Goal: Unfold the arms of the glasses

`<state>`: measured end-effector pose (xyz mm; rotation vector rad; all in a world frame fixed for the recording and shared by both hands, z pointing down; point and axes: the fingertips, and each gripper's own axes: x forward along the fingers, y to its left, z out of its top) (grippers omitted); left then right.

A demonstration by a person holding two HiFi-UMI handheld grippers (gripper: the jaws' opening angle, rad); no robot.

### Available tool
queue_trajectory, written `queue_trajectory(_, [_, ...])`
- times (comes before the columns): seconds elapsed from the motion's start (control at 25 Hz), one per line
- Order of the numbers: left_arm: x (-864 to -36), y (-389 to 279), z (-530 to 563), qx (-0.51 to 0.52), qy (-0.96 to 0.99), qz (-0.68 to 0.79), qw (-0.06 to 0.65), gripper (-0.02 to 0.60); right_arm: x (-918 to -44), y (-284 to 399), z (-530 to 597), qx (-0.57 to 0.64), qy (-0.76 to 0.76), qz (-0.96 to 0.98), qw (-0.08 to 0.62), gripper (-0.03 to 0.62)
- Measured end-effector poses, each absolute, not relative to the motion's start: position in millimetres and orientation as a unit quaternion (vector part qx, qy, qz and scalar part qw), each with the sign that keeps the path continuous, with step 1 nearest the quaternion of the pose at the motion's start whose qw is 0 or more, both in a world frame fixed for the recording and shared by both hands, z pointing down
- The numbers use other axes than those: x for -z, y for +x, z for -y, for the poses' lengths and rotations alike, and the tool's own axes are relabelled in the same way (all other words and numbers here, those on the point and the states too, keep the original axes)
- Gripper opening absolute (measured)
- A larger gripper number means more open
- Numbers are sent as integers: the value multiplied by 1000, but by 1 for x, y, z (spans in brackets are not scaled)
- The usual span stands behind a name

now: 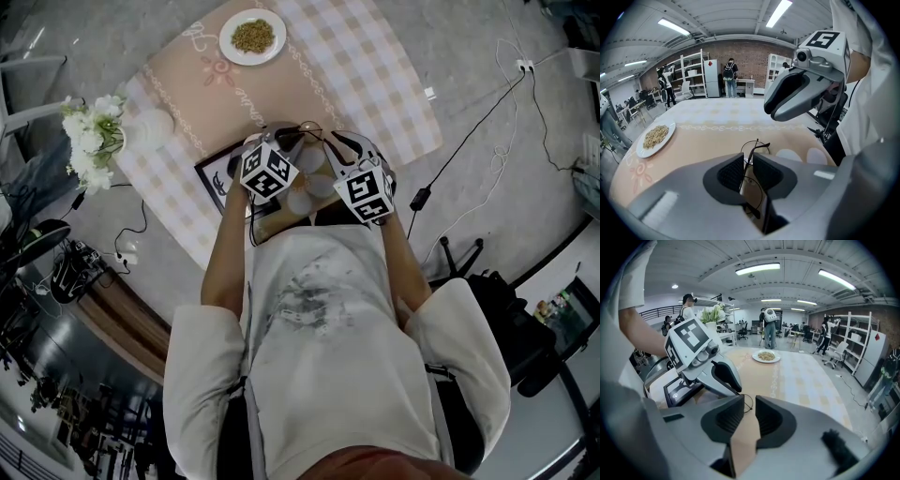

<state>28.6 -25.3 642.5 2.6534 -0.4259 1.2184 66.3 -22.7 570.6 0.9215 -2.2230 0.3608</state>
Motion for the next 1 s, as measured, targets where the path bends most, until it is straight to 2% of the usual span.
queue_trajectory(0.24, [-642,29,22,-408,898,132,100,44,-575,65,26,-144,352,857,348,77])
queue_trajectory(0.28, [-642,29,22,-407,899,130,101,17,-576,65,27,-144,352,857,348,74])
queue_trajectory(0.44, [-642,30,18,-403,901,119,106,14,-579,63,32,-144,348,859,347,20])
queue_trajectory(1.0, [-642,30,10,-402,904,102,106,12,-605,47,36,-145,303,863,377,15])
